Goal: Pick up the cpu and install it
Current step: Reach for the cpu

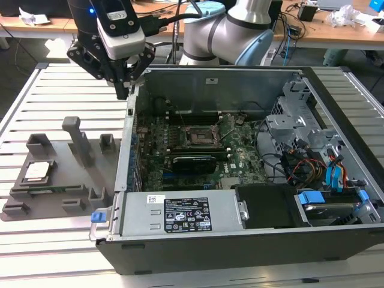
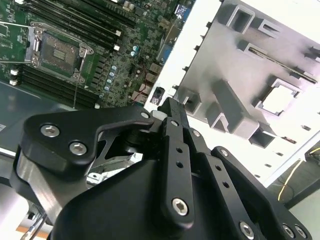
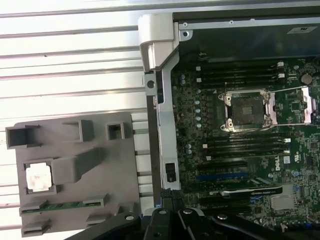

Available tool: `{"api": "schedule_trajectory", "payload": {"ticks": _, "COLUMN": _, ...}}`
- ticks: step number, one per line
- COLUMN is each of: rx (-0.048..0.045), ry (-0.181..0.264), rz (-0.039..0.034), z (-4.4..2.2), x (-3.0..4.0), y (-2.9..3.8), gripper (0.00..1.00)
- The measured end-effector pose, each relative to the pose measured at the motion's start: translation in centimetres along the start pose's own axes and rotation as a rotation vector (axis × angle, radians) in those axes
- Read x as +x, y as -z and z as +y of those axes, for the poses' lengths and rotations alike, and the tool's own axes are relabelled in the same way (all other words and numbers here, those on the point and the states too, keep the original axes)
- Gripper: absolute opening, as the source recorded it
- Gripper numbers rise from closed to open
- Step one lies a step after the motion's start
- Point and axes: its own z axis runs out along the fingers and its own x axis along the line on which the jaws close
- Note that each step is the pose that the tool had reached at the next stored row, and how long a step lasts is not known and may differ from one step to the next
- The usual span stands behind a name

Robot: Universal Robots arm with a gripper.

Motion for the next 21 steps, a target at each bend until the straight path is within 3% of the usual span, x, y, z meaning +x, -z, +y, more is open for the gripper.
{"api": "schedule_trajectory", "payload": {"ticks": 12, "rx": 0.0010, "ry": 0.000, "rz": -0.0001, "z": -0.10, "x": 1.28, "y": 0.04, "gripper": 0.11}}
{"api": "schedule_trajectory", "payload": {"ticks": 21, "rx": 0.0017, "ry": 0.000, "rz": -0.0001, "z": -0.20, "x": 2.70, "y": 0.07, "gripper": 0.11}}
